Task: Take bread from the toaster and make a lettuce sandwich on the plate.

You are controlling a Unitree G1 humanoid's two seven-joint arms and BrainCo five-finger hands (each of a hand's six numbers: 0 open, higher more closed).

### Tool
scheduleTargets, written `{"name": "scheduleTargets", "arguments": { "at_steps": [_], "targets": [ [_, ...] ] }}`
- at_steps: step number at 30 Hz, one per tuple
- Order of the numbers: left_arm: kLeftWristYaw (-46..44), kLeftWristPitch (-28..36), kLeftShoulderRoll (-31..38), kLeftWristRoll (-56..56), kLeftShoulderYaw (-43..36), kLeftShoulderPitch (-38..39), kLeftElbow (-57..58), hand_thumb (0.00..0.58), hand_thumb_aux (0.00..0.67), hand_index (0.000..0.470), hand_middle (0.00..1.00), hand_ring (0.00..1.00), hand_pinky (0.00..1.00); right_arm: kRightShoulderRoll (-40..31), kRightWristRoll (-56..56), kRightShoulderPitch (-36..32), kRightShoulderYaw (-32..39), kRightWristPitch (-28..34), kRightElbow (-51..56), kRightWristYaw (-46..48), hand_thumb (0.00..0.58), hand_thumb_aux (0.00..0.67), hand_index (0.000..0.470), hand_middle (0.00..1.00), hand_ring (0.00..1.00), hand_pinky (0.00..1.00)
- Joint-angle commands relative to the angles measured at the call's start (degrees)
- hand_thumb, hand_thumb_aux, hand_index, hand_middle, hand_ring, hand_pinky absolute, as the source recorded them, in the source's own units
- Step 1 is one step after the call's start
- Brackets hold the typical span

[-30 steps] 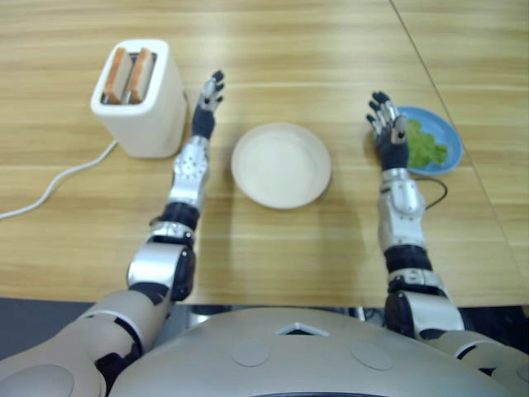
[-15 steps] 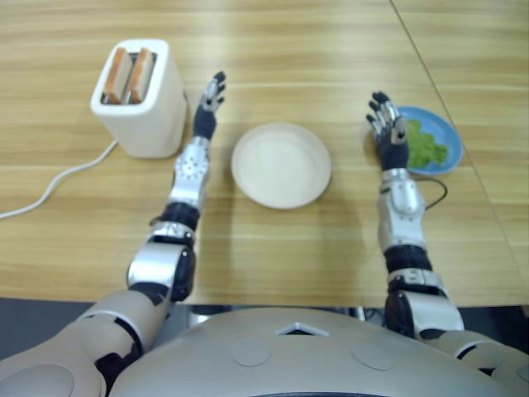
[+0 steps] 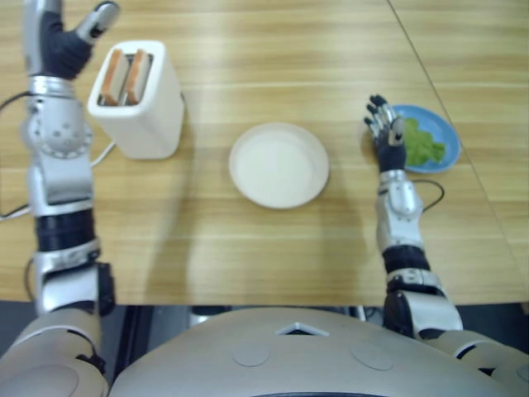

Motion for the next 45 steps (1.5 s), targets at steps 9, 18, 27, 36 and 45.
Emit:
{"name": "scheduleTargets", "arguments": {
  "at_steps": [9,18,27,36,45],
  "targets": [
    [3.14,12.07,3.30,8.47,-13.42,-7.20,31.50,0.000,0.000,0.000,0.00,0.00,0.00,-0.08,-0.47,0.32,0.04,-0.10,-0.31,-0.38,0.000,0.000,0.000,0.00,0.00,0.00],
    [4.11,10.07,1.17,5.89,-18.54,-11.56,36.75,0.000,0.000,0.000,0.00,0.00,0.00,-0.31,-0.77,0.33,-0.17,-0.33,0.83,-0.60,0.000,0.000,0.000,0.00,0.00,0.00],
    [4.57,11.49,1.39,5.88,-21.53,-11.65,39.28,0.000,0.000,0.000,0.00,0.00,0.00,-0.80,-0.65,0.74,-0.42,-0.34,1.05,-0.55,0.000,0.000,0.000,0.00,0.00,0.00],
    [6.82,9.86,1.04,4.45,-22.28,-11.57,38.33,0.580,0.670,0.460,1.00,1.00,1.00,-1.09,-0.61,0.83,-0.62,-0.20,0.51,-0.72,0.000,0.000,0.000,0.00,0.00,0.00],
    [15.64,6.01,2.08,5.32,-19.11,-8.31,21.17,0.580,0.670,0.460,1.00,1.00,1.00,-1.19,-0.65,1.04,-0.60,-0.24,0.97,-1.02,0.000,0.000,0.000,0.00,0.00,0.00]
  ]
}}
